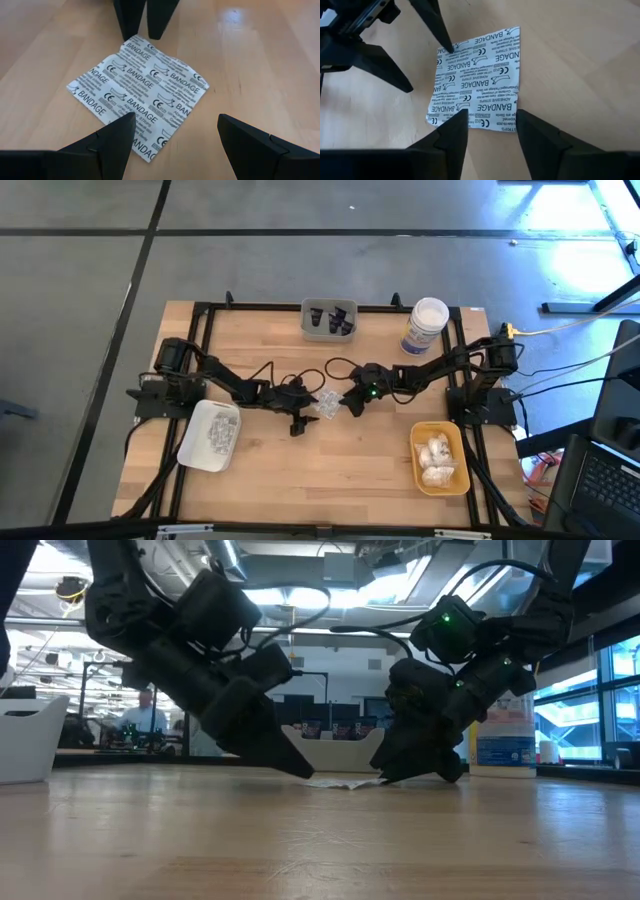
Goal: Pick & Place Travel size toiletries
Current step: Put the bandage into the white bin
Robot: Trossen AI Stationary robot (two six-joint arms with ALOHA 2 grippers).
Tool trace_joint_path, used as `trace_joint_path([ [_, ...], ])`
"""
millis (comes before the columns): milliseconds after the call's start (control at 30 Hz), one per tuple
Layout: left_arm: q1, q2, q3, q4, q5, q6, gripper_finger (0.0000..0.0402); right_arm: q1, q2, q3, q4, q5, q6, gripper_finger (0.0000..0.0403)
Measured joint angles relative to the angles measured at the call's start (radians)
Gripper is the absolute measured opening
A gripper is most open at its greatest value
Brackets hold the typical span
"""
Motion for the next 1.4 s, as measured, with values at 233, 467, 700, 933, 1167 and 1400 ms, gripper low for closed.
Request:
trace_joint_path([
  [233,0.023,0.000,0.000,-0.007,0.019,-0.008,0.0281,0.000,0.000,0.000,-0.001,-0.009,-0.001,0.0160],
  [467,0.048,0.000,0.000,-0.008,0.021,-0.008,0.0281,0.001,0.000,0.006,-0.008,-0.030,0.009,0.0166],
  [700,0.060,0.000,0.000,-0.012,0.018,-0.017,0.0281,0.011,0.000,0.017,-0.018,-0.037,0.030,0.0167],
  [933,0.061,0.000,0.000,-0.012,-0.038,-0.018,0.0281,0.026,0.000,0.018,-0.022,-0.045,0.037,0.0146],
  [1167,0.060,0.026,0.000,-0.003,-0.110,-0.017,0.0281,0.032,0.000,0.018,-0.024,-0.040,0.046,0.0135],
  [1400,0.050,0.116,0.044,0.022,-0.163,-0.027,0.0281,0.032,0.000,0.018,-0.024,-0.040,0.049,0.0140],
])
